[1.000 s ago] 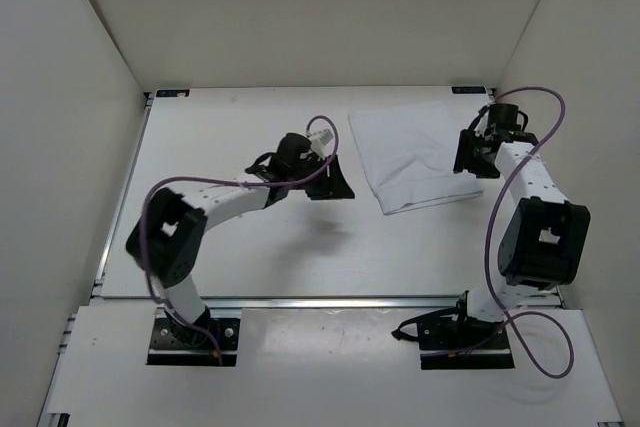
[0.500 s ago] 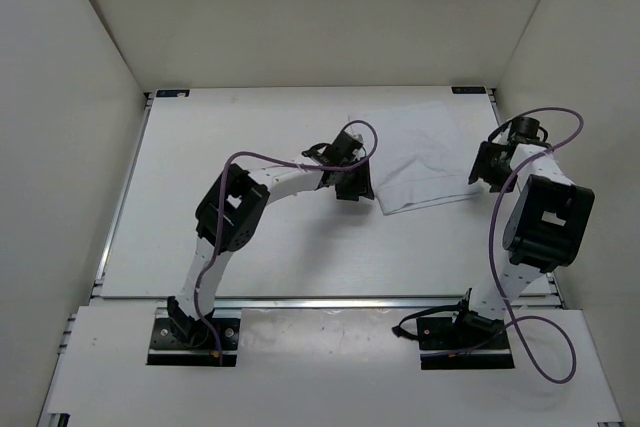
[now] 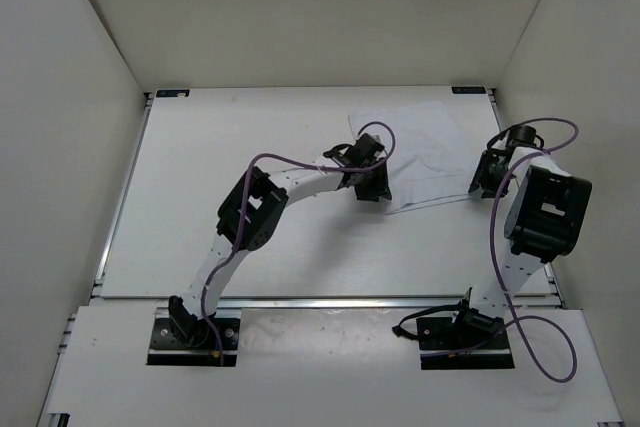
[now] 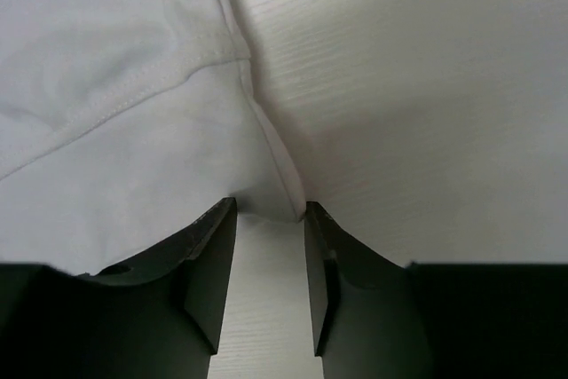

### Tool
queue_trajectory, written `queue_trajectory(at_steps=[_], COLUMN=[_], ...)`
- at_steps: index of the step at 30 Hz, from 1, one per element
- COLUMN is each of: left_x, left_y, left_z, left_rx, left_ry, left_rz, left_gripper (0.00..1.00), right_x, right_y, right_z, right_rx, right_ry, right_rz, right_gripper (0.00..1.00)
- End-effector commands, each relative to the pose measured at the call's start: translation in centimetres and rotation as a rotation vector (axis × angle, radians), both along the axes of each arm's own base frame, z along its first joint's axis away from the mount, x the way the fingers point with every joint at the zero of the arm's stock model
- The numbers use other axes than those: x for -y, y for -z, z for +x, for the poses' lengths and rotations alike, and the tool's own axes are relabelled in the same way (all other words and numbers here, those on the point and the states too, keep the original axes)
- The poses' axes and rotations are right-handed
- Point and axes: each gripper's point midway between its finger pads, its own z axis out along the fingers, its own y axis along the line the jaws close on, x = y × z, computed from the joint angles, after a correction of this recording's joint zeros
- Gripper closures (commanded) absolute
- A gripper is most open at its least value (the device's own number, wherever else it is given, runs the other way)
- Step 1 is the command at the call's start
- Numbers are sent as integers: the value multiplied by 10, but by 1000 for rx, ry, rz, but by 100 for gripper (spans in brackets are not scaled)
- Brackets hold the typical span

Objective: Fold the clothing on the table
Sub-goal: Move the skirt to the center of the board, then fold the skirt

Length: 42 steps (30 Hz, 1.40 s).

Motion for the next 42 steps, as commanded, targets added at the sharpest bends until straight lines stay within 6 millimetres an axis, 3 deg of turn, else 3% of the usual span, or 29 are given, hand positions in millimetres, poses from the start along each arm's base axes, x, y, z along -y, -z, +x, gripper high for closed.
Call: queue_trajectory(at_steps=[1, 2, 3, 4, 8, 11, 12, 14, 15, 16, 17, 20, 22, 23, 27, 30, 35, 39, 41, 42], left_x=[5, 10, 13, 12, -10, -79, -87, -145, -158, -182, -207, -247, -266, -271, -284, -291, -295, -302, -299, -295], left_y=[15, 23, 26, 32, 32, 23, 16, 14, 14, 11, 12, 8, 8, 8, 1, -2, -10, -18, -33, -46], left_z=[-5, -6, -5, -8, -12, -21, -17, -32, -37, -46, -54, -86, -114, -121, -167, -195, -227, -231, -217, -201], left_rx=[-37, -57, -68, -89, -83, -77, -55, -86, -90, -95, -92, -95, -107, -103, -118, -129, -122, -146, -116, -90], left_ry=[13, 37, 42, 56, 72, 6, -4, -60, -51, -49, -63, -43, -30, -19, -1, -35, -57, -91, -113, -138], left_rz=[68, 72, 74, 76, 93, 109, 75, 91, 97, 118, 148, 194, 210, 220, 173, 135, 52, -25, -44, -56], left_gripper=[58, 80, 93, 100, 100, 100, 100, 100, 100, 100, 100, 100, 100, 100, 100, 100, 100, 100, 100, 100], right_x=[-2, -5, -9, -12, -48, -98, -108, -156, -161, -193, -210, -244, -253, -260, -265, -270, -272, -275, -280, -280], right_y=[2, 7, 4, 5, 2, -6, -13, -13, -15, -22, -22, -22, -11, -19, -16, -28, -17, -34, -60, -72], right_z=[10, 10, 12, 9, 5, -1, -2, -18, -22, -28, -39, -70, -100, -104, -155, -186, -251, -266, -250, -236], right_rx=[23, 13, 18, 10, 3, 7, 23, 12, 26, 40, 33, 23, -22, 3, -48, -37, -108, -96, -32, -10], right_ry=[-12, -16, -31, -36, -114, -203, -216, -288, -287, -356, -381, -425, -417, -435, -442, -459, -476, -511, -544, -548], right_rz=[19, 33, 37, 41, 77, 95, 98, 148, 156, 175, 181, 215, 237, 244, 254, 296, 374, 467, 493, 498], right_gripper=[68, 85, 100, 100, 100, 100, 100, 100, 100, 100, 100, 100, 100, 100, 100, 100, 100, 100, 100, 100])
